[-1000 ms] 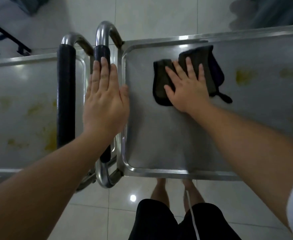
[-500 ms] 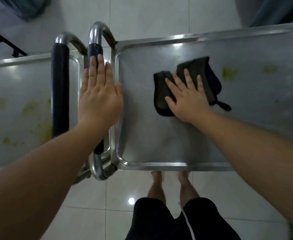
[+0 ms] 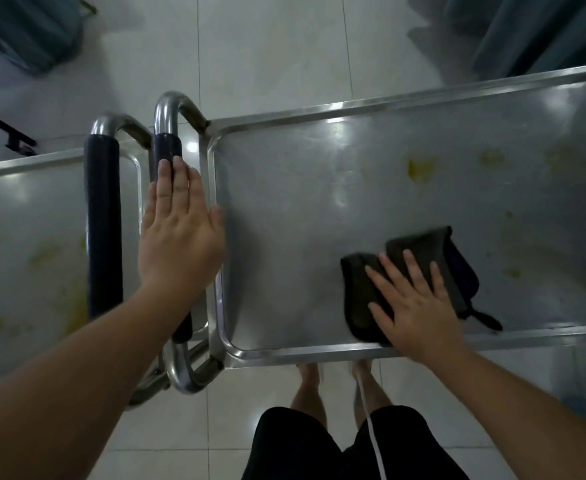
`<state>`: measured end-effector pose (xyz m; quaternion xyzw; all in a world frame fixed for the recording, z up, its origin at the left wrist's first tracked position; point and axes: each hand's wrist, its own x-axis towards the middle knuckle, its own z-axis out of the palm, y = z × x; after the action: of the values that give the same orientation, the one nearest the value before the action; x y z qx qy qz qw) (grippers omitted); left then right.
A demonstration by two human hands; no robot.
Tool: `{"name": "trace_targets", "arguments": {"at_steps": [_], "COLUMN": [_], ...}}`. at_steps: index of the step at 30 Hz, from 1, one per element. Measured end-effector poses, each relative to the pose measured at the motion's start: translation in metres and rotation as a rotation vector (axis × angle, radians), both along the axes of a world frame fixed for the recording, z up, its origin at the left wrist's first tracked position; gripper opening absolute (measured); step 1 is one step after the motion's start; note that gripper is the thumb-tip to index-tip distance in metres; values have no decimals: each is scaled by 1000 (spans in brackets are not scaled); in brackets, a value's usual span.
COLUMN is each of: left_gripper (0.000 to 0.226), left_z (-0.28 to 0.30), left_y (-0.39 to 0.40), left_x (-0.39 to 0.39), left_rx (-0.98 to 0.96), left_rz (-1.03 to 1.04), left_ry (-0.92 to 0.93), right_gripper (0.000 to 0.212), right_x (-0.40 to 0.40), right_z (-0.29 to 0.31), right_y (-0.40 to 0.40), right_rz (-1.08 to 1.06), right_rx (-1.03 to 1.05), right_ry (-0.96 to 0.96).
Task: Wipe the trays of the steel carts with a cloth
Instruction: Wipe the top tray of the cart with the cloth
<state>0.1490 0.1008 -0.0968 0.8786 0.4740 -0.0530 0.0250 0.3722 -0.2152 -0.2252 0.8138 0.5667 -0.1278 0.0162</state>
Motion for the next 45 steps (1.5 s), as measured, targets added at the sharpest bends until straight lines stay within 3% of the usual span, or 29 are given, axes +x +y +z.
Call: {"name": "trace_targets", "arguments": {"at_steps": [10,15,21,28,31,37,45], "left_gripper": [69,67,64,65,66,69,69], "left_z": [2,3,7,9,8,6,3], "left_y": [2,0,0,-1,-3,-2,0], "left_x": [0,3,4,5,7,3,-1], "left_rx": [-3,-9,6,-3,8,17,28], "left_rz": [30,52,39,26,22,6,24], "left_ry": [35,39,73,98,119,109,100], "right_gripper": [72,75,76,68,67,68,70], "right_x": [138,178,150,68,57,79,170], "right_z": [2,8,20,16,12,7,11], "right_y": [192,232,177,-44,-97,-56,103], "right_rz": [-97,-58,-71,15,27,23,-118], "right_rx": [-30,-54,-83,-79,-119,-89,-73], "right_ry": [23,35,90,26,10,6,40]}}
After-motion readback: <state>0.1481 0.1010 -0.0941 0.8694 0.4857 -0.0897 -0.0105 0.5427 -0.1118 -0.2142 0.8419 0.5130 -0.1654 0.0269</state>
